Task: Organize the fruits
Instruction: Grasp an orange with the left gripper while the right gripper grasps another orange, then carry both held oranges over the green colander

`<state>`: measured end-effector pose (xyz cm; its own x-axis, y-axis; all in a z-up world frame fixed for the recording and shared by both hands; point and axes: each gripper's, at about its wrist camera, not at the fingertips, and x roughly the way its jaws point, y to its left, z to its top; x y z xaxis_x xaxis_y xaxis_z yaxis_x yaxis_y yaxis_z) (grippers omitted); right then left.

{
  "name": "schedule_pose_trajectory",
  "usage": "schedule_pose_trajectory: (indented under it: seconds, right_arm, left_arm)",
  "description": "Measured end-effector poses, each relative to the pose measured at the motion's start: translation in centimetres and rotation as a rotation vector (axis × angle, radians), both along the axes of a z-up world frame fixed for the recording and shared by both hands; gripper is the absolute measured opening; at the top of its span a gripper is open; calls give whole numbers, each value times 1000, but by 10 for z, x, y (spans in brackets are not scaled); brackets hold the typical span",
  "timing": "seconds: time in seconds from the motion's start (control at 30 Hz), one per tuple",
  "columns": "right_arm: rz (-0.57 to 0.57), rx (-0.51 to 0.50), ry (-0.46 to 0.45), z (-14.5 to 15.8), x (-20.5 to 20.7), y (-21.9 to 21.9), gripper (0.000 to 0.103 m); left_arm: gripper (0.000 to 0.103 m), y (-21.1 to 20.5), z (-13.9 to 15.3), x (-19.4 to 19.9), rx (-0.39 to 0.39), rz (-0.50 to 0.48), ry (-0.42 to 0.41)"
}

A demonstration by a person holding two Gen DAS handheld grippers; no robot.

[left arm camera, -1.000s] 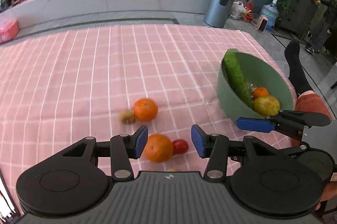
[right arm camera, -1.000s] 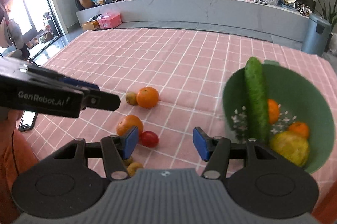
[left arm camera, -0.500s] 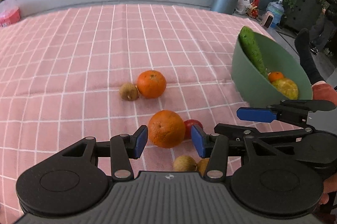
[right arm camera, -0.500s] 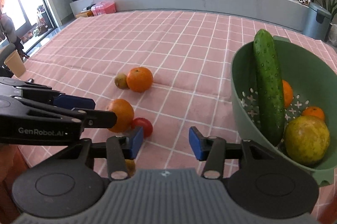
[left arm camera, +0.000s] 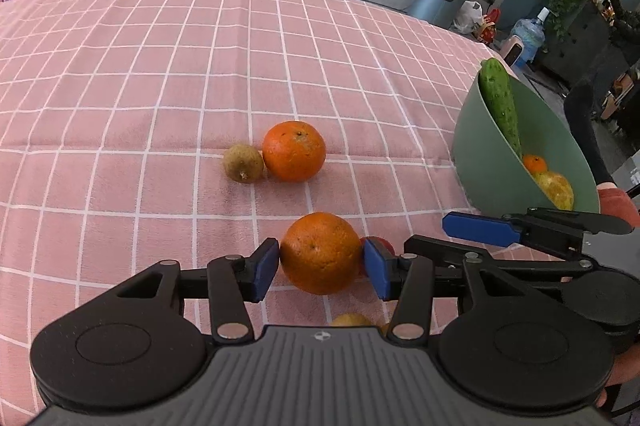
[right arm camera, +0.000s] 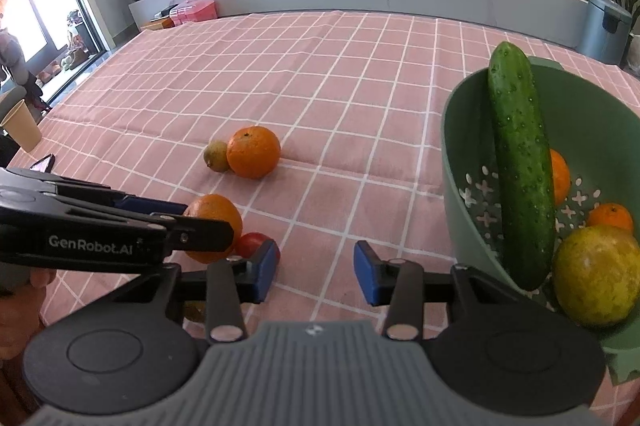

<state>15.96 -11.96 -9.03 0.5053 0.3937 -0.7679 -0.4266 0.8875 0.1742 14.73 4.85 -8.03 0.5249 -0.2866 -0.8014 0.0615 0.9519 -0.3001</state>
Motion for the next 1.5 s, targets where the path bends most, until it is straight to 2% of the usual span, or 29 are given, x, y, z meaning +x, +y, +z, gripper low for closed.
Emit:
schedule_pose_trajectory:
  seconds: [0.2, 0.37, 0.53, 0.67, 0.87, 1.0, 1.1, 1.23, 1.5]
  right_arm:
    - [13, -8, -26, 2, 4, 7, 41]
    - [62, 9, -75, 6, 11, 21, 41]
    - [149, -15, -115, 4, 23, 47, 44]
    - [219, -47, -136, -2, 33, 64, 44]
    - [223, -38, -134, -8, 53, 76, 46]
    - [224, -31, -124, -12, 57, 81, 46]
    - [218, -24, -104, -15, 58, 81, 41]
    - [208, -24, -105, -16, 56, 83, 40]
    - [195, -45, -108, 2, 46, 76, 39]
  left_arm:
    - [50, 4, 5, -3, -7, 5, 4]
    - [50, 17, 15, -5, 24, 28, -22]
    - [50, 31, 12, 2, 105, 61, 48]
    - [51, 38, 11, 3, 94, 54, 70]
    - [52, 33, 11, 4, 135, 17, 82]
    - [53, 32, 8, 5, 123, 21, 89]
    - [53, 32, 8, 5, 119, 27, 84]
    - [52, 32, 9, 4, 122, 40, 82]
    - [51, 21, 23, -4, 149, 43, 53]
